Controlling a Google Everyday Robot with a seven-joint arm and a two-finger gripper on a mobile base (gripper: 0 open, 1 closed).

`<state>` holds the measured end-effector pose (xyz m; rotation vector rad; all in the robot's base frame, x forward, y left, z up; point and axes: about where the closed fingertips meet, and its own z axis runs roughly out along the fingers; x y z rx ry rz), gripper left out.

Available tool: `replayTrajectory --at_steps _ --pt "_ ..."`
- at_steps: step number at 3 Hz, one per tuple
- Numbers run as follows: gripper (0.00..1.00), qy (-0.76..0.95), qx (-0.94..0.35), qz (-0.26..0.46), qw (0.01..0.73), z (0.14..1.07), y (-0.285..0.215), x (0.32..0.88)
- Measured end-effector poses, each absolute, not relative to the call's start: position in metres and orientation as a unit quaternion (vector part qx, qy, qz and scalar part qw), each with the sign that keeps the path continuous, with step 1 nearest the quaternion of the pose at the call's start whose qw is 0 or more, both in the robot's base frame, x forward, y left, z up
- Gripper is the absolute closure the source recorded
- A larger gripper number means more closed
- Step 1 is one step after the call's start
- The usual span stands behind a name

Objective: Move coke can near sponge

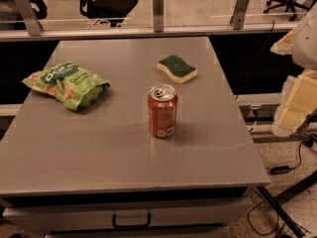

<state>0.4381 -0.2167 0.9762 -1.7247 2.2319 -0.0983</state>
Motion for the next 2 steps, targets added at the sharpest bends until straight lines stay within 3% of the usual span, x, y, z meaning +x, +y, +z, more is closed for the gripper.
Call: replayTrajectory --at_steps 2 --pt "0.00 0.768 -0.610 -0.010 0.195 0.982 -0.190 0.450"
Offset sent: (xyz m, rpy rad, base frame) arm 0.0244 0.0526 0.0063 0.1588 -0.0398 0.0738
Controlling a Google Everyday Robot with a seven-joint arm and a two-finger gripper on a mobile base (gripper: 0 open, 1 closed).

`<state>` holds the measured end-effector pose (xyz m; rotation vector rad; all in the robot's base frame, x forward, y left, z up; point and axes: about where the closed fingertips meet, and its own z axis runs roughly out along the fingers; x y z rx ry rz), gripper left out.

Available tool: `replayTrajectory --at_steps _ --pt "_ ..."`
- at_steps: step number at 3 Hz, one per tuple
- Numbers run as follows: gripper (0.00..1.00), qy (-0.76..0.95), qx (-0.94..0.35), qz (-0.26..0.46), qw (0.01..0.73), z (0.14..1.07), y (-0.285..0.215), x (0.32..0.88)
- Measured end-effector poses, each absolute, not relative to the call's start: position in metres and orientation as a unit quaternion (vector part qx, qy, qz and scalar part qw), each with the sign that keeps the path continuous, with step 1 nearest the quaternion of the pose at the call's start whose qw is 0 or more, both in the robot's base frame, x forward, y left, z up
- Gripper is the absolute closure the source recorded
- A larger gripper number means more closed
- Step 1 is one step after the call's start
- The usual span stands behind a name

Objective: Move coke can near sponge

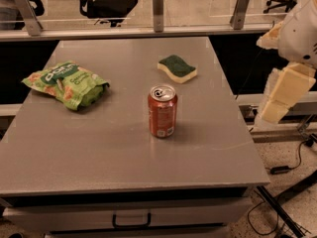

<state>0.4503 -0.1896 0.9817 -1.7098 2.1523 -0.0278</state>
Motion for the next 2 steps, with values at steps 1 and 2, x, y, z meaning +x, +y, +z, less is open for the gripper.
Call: replayTrajectory --at_steps 1,2 --pt "0.00 0.731 -0.639 0.036 0.236 0.974 -0.127 0.468" --pt "0.00 0.703 -0.661 0.060 0.256 0.965 -0.085 0.479"
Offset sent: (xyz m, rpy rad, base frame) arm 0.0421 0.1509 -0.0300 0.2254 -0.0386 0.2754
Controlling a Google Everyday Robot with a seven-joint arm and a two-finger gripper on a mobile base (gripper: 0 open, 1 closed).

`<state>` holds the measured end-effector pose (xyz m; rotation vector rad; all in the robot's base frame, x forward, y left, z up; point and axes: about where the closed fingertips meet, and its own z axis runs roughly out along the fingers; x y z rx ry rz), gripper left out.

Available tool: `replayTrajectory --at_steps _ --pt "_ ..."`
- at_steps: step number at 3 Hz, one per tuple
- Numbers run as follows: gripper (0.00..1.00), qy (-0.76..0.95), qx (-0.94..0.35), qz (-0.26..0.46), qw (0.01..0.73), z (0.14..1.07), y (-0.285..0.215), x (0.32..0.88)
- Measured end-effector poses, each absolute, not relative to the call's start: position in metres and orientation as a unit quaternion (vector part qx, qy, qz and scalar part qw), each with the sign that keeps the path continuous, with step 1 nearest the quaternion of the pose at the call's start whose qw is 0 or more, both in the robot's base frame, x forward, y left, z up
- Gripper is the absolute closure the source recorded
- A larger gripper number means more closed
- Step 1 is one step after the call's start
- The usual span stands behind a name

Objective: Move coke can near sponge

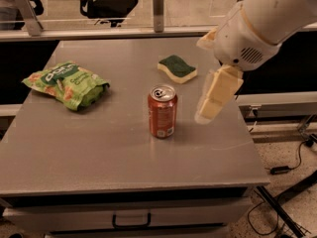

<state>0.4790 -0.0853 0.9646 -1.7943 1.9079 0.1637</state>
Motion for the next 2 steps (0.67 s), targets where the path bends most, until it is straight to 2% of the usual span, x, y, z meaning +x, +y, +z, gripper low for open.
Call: replayTrajectory --at_steps 1,2 --pt "0.00 0.678 -0.684 0.088 0.255 0.944 -0.045 0.493" --pt "0.00 0.667 -0.695 0.107 0.248 0.930 -0.028 0.497"
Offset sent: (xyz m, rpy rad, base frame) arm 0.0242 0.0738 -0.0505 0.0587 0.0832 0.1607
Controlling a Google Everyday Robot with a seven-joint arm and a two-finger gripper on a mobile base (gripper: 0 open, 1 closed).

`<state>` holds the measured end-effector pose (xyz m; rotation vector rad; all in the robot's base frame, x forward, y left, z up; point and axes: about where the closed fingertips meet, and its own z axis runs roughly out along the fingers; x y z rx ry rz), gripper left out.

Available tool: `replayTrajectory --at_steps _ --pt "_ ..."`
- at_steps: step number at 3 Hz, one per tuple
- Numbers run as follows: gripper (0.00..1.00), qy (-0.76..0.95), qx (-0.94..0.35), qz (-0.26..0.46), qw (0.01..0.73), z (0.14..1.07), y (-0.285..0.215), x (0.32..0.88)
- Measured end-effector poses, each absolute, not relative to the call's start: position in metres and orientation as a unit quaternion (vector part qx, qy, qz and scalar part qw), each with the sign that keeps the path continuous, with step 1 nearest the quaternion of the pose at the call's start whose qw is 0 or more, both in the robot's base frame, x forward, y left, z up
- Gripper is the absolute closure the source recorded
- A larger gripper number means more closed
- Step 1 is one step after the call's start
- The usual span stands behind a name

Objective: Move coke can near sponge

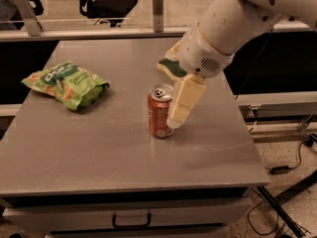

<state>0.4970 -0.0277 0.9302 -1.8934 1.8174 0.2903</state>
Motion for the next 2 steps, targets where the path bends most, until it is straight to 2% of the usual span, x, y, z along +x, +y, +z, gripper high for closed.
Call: replayTrajectory --at_steps 1,2 --pt "0.16 0.661 -0.701 0.119 0.240 0.9209 -0.0183 0.4980" --pt "0.39 0.657 -0.706 0.122 0.234 0.9148 -0.0130 0.4972"
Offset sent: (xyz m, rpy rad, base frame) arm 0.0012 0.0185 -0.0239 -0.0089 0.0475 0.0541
